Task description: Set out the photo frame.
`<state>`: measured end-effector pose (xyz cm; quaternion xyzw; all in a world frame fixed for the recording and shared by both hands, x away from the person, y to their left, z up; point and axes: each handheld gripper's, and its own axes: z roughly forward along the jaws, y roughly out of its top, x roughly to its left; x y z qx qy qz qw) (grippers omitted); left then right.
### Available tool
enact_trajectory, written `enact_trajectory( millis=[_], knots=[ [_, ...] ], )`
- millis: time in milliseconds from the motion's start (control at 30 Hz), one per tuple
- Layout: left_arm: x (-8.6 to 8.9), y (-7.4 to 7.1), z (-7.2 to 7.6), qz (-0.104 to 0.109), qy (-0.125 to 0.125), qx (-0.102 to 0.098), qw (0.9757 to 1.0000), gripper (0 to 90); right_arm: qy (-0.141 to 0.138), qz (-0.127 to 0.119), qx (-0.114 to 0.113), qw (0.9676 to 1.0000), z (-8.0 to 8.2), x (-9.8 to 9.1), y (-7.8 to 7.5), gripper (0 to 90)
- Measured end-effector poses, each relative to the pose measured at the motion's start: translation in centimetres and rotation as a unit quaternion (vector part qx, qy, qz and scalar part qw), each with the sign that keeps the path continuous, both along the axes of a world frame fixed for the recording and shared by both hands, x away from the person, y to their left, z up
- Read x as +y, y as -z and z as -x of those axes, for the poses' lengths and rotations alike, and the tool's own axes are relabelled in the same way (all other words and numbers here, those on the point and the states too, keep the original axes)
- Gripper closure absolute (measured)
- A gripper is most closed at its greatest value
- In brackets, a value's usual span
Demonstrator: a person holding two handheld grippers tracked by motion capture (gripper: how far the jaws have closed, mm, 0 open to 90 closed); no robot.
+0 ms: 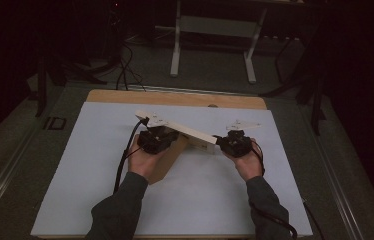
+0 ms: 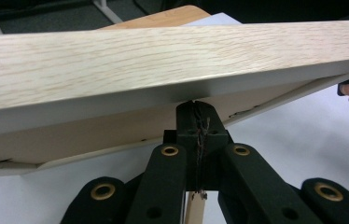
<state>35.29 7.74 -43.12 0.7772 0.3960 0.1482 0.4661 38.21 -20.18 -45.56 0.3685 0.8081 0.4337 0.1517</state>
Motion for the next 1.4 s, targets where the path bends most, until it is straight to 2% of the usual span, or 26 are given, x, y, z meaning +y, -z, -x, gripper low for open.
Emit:
enact_trajectory(
  millis=[367,867,1067,1400],
  knots=[
    [-0.5,-0.1,0.2,-0.005,0.011,-0.002,0.9999,90.0,-0.009,0.007,0.001,0.9999,0.2,0.2,-0.1,90.0],
    [-0.5,-0.1,0.2,-0.011,0.006,-0.002,0.9999,89.9,-0.024,0.011,-0.002,0.9997,0.5,0.6,-0.3,90.0],
    [-1.1,-0.1,0.5,-0.012,0.014,-0.005,0.9998,90.0,-0.028,0.010,-0.004,0.9996,0.7,0.7,-0.4,90.0],
    [-1.2,0.1,0.3,-0.018,0.012,0.000,0.9998,90.0,-0.040,0.012,-0.002,0.9991,1.1,0.9,-0.4,90.0]
  ],
)
